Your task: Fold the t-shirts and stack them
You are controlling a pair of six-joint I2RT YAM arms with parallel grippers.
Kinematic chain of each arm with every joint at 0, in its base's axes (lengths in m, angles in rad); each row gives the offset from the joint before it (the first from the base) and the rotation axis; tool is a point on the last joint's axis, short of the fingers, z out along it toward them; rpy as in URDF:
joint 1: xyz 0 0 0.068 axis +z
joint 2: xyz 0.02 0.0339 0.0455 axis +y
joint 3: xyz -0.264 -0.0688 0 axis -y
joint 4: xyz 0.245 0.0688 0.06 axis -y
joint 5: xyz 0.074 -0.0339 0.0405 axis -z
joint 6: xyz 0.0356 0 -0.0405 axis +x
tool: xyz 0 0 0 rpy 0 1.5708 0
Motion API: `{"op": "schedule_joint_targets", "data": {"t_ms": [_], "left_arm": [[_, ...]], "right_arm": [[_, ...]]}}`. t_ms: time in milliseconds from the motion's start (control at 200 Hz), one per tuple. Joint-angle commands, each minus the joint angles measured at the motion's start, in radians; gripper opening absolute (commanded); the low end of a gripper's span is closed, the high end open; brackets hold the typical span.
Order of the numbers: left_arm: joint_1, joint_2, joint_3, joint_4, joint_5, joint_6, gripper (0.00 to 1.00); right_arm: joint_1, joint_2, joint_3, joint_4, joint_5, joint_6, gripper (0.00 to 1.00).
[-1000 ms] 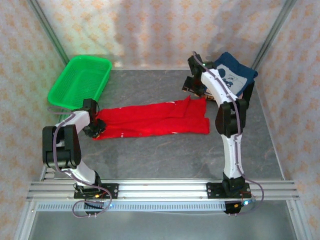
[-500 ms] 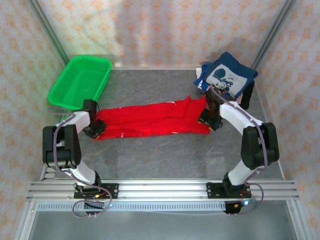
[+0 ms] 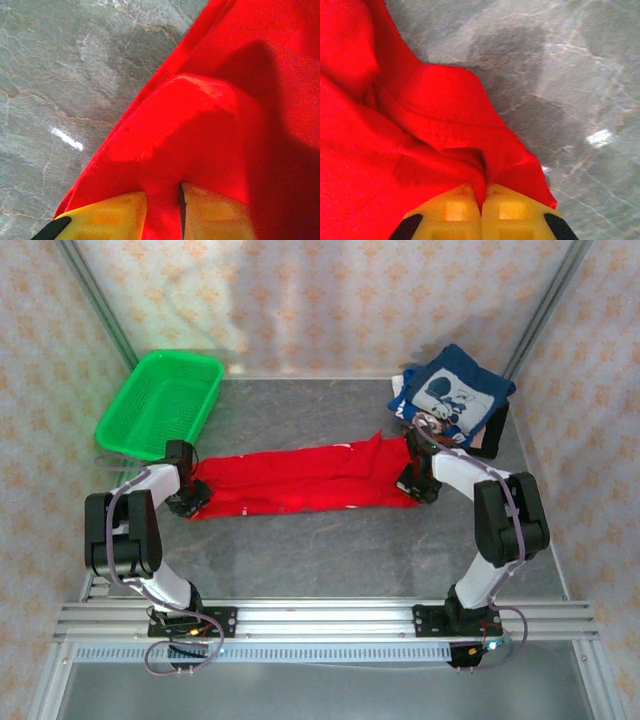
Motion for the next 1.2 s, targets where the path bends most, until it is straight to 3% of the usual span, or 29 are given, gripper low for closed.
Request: {"op": "schedule_joint_targets", "data": {"t_ms": [0, 170, 430, 500, 580, 716, 796, 931, 1046, 1196], "left_arm": [[0.027, 0.025, -0.055, -0.039, -0.057, 0.032, 0.26], [0.03, 0.002, -0.083, -0.073, -0.068, 0.034, 0.27], [0.03, -0.127, -0.192, -0.12, -0.012, 0.012, 0.3], [0.028, -0.171, -0.223, -0.135, 0.005, 0.008, 0.32], [0.018, -0.204, -0.227, -0.141, 0.016, -0.015, 0.38], [0.018, -0.215, -0.193, -0.174, 0.043, -0.028, 0.48], [0.018, -0.254, -0.163, -0.208, 0.064, -0.029, 0.54], [0.012, -0.395, -0.108, -0.266, 0.103, -0.046, 0.64], [0.008, -0.499, -0.057, -0.297, 0.14, -0.049, 0.7], [-0.04, -0.499, 0.029, -0.324, 0.153, 0.002, 0.71]], "right_arm": [[-0.009, -0.078, -0.014, -0.126, 0.137, -0.04, 0.0], [-0.009, -0.203, -0.088, -0.203, 0.216, -0.069, 0.0], [-0.029, -0.34, -0.25, -0.246, 0.241, -0.035, 0.0], [-0.035, -0.376, -0.285, -0.229, 0.241, -0.026, 0.04], [-0.04, -0.392, -0.304, -0.199, 0.229, -0.024, 0.18], [-0.042, -0.407, -0.273, -0.184, 0.157, -0.022, 0.41], [-0.042, -0.463, -0.246, -0.188, 0.104, -0.017, 0.48], [-0.039, -0.59, -0.202, -0.148, -0.093, 0.027, 0.54], [-0.005, -0.59, -0.148, -0.131, -0.243, 0.079, 0.55], [0.092, -0.519, -0.078, -0.148, -0.25, 0.105, 0.55]]}}
